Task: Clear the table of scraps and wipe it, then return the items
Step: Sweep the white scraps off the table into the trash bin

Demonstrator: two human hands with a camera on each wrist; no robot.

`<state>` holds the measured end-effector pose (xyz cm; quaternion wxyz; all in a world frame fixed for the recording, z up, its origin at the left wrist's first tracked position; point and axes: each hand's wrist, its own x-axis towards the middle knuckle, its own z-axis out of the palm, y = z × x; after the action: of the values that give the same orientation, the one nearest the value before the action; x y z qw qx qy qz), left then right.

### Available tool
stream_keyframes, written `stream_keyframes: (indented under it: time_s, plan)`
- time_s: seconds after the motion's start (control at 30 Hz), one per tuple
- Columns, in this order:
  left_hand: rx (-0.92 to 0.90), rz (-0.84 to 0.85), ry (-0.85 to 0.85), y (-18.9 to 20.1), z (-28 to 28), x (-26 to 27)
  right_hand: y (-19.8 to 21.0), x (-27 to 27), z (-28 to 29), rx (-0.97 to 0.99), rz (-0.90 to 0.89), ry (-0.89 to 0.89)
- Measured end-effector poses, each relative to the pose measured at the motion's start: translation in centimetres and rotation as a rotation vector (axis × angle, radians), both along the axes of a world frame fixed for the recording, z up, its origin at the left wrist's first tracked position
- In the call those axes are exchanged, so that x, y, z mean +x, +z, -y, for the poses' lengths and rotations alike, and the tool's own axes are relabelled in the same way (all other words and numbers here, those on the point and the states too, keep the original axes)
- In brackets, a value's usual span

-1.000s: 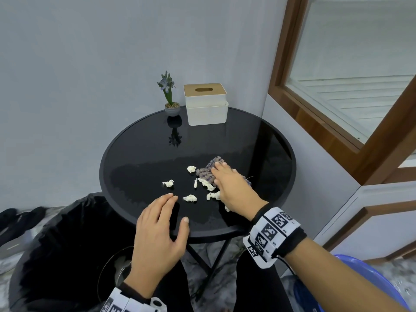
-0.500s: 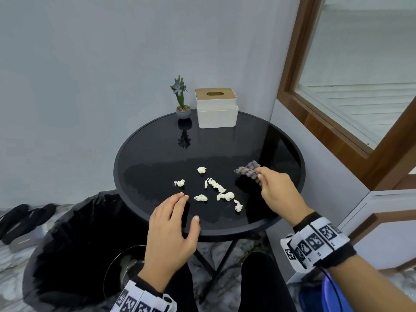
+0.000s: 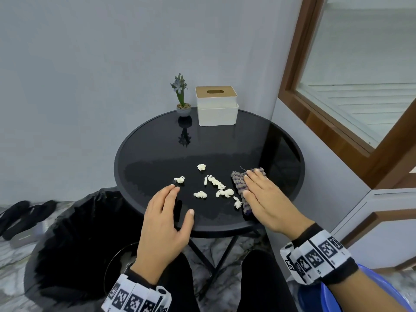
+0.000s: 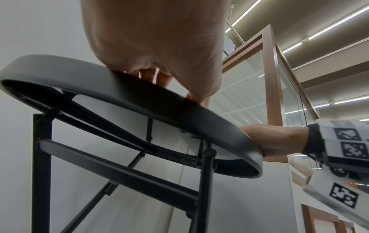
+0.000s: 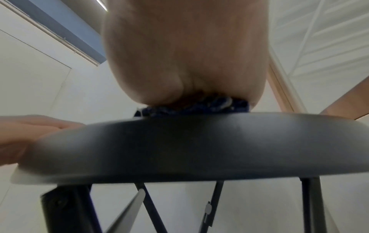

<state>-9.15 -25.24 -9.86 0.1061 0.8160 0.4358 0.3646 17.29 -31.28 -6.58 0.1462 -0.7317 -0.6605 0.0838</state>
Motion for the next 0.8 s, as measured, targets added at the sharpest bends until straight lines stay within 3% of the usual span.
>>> stream_keyframes:
  time_s: [0.3,0.7,0.8]
  plan:
    - [-0.018,-0.117,0.108,-0.6,-0.9,-1.5,-0.2,-5.8,-0.5,-0.044,0.109,-0.148]
    - [-0.028,-0.111,0.111,-0.9,-0.8,-1.4,0.9,-11.4,-7.0,-0.172,0.03,-0.051]
    - [-0.027,-0.099,0.104,-0.9,-0.8,-1.5,1.5,-10.8,-7.6,-0.108,-0.006,-0.027]
